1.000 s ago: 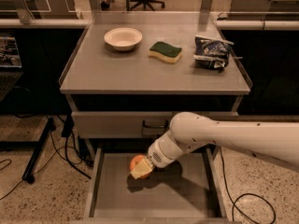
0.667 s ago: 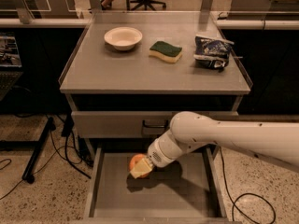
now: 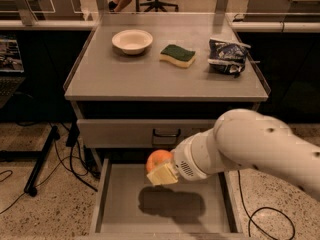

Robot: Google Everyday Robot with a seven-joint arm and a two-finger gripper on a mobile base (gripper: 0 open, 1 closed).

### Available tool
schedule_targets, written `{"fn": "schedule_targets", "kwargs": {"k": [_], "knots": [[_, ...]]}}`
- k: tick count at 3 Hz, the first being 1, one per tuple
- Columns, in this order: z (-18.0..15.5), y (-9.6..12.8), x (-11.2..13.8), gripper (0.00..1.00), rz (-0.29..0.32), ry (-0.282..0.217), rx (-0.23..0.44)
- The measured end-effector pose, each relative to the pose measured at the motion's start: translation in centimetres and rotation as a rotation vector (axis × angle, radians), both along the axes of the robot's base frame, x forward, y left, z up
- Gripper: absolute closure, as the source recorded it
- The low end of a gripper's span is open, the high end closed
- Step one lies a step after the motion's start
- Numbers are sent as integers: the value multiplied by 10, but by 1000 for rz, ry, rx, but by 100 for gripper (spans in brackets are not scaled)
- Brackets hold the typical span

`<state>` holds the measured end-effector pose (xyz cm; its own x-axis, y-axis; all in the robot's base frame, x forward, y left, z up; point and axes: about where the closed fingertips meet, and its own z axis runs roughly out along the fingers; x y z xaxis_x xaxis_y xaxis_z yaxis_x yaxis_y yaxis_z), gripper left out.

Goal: Pick orange from middle drawer and place on counter

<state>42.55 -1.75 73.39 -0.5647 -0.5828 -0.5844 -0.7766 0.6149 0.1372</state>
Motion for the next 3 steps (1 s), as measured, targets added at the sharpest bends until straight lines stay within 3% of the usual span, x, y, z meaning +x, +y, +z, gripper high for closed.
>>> {"fn": "schedule_targets", "kwargs": {"k": [1, 2, 3], "knots": [[64, -14, -11, 100, -43, -94, -22], [64, -14, -11, 100, -43, -94, -22], [118, -16, 12, 100, -65, -208, -54]]}}
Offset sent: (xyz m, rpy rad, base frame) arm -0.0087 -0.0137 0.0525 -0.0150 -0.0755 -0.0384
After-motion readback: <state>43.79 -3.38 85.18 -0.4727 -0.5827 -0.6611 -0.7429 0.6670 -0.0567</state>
